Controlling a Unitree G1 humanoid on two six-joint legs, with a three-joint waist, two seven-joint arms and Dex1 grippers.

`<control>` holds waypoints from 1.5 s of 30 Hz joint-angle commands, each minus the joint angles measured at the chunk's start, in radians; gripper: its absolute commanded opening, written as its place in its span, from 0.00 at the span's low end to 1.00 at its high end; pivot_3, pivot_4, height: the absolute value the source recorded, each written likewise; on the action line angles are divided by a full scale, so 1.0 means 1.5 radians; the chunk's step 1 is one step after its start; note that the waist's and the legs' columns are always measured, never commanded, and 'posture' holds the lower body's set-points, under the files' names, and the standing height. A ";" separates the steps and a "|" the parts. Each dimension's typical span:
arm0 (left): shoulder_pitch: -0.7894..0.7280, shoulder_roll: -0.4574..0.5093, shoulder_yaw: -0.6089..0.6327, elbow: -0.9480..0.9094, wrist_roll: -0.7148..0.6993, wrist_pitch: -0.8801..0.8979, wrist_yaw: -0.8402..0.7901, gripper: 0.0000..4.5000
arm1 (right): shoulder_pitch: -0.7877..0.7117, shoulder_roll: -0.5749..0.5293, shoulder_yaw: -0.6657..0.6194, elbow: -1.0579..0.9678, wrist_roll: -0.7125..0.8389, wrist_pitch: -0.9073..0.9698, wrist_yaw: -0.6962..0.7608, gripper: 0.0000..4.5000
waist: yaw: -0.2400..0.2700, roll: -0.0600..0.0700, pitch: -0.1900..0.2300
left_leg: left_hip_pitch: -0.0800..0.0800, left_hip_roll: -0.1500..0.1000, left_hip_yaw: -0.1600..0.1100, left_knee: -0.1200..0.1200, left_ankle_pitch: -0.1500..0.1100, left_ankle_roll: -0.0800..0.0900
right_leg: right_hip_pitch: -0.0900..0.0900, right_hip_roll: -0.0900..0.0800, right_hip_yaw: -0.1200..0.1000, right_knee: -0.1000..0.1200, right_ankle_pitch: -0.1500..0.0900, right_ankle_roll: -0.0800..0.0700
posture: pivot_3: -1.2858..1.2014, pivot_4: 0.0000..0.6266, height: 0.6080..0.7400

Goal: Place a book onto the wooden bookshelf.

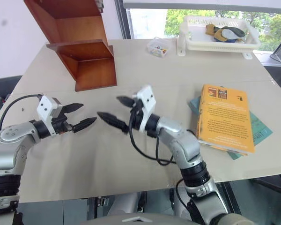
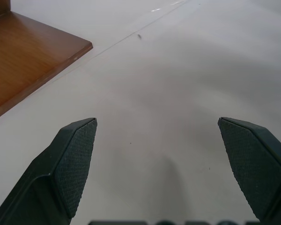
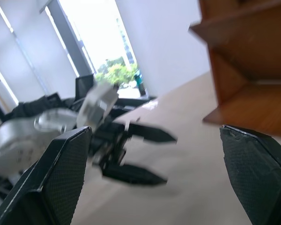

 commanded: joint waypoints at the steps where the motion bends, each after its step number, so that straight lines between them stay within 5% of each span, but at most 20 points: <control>1: -0.015 -0.006 0.001 -0.009 -0.011 -0.017 -0.007 0.99 | -0.049 -0.057 -0.090 -0.101 0.066 0.045 -0.013 1.00 | 0.000 0.000 0.000 | 0.000 0.000 0.000 0.000 0.000 0.000 | 0.000 0.000 0.000 0.000 0.000 0.000 | 0.52 0.24 1.00; 6: -0.022 -0.017 -0.005 -0.026 -0.023 -0.022 -0.025 0.99 | -0.069 -0.238 -0.238 -0.099 0.096 0.074 0.005 1.00 | 0.001 0.001 0.000 | 0.000 -0.001 0.000 0.000 0.000 0.000 | 0.001 -0.001 -0.001 -0.001 0.000 0.000 | 0.52 0.24 1.00; 10: -0.033 -0.020 -0.009 -0.057 -0.053 -0.018 -0.055 0.99 | -0.027 -0.412 -0.371 -0.012 0.122 0.050 0.110 1.00 | 0.004 0.001 0.000 | 0.000 -0.001 0.000 0.000 -0.002 0.003 | 0.001 0.000 0.000 -0.001 0.000 0.000 | 0.52 0.24 1.00; 18: -0.065 0.006 -0.009 -0.126 -0.144 0.037 -0.143 0.99 | 0.034 -0.586 -0.513 0.285 0.038 -0.119 0.156 1.00 | -0.002 0.001 0.001 | 0.001 0.001 0.004 0.000 -0.002 0.005 | 0.001 -0.001 0.003 -0.001 0.000 0.000 | 0.52 0.24 1.00; 29: -0.030 0.052 0.033 -0.230 -0.265 0.067 -0.255 0.99 | 0.010 -0.616 -0.480 0.693 -0.124 -0.373 0.066 1.00 | -0.005 0.001 0.001 | 0.004 0.004 0.015 0.000 -0.003 0.006 | 0.001 0.005 0.011 0.000 0.000 0.001 | 0.52 0.24 1.00; 35: -0.002 0.056 0.053 -0.255 -0.285 0.075 -0.250 0.99 | -0.040 -0.616 -0.442 0.842 -0.149 -0.453 0.114 1.00 | -0.011 0.001 0.001 | 0.007 0.005 0.016 0.001 -0.003 0.006 | 0.003 0.007 0.014 0.000 0.000 0.001 | 0.52 0.24 1.00; 45: 0.025 0.064 0.072 -0.262 -0.289 0.073 -0.248 0.99 | -0.061 -0.580 -0.372 0.865 -0.161 -0.450 0.233 1.00 | -0.018 0.001 0.001 | 0.013 0.005 0.017 0.000 -0.004 0.008 | 0.009 0.007 0.015 -0.002 0.000 0.001 | 0.52 0.24 1.00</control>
